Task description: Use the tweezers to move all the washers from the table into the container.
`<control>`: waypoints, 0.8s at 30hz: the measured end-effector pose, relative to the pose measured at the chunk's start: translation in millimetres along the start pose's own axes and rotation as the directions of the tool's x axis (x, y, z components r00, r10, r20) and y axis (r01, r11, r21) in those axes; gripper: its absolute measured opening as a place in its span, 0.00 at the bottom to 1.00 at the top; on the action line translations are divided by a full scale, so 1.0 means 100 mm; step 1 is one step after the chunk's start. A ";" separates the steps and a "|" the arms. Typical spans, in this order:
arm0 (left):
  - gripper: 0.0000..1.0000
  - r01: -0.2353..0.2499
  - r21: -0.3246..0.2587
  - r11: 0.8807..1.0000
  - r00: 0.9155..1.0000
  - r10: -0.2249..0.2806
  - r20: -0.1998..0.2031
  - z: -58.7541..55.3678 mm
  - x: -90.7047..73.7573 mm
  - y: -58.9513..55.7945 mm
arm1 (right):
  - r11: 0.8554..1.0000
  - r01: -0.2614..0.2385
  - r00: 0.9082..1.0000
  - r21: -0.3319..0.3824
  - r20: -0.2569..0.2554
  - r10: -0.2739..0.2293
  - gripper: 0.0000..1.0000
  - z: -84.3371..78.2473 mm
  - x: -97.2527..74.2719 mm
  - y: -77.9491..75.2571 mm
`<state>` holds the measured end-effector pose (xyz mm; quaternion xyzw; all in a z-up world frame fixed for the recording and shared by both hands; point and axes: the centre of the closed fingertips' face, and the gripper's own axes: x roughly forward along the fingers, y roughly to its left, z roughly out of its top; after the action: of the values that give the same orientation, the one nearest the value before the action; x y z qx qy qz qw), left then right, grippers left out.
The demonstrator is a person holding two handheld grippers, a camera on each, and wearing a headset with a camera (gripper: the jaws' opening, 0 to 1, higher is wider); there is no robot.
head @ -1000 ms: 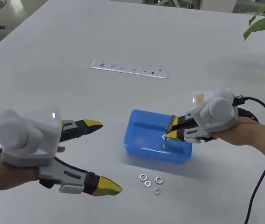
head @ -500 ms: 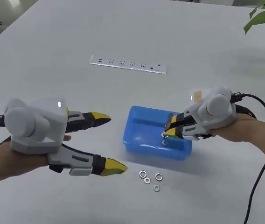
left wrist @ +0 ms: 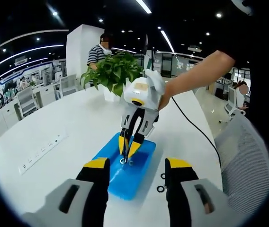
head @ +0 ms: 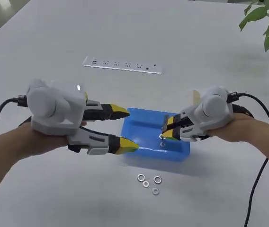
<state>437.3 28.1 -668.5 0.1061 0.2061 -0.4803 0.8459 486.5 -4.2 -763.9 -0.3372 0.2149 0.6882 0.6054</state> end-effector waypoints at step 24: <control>0.24 0.073 0.093 0.993 0.997 -0.072 -0.017 0.17 0.61 0.16 | 1.000 0.004 1.000 -0.002 0.023 -0.004 0.09 -0.01 0.02 -0.02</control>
<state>482.9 -16.6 -681.2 0.1414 0.1926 -0.5191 0.8206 488.2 -3.3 -765.8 -0.3302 0.2066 0.6912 0.6087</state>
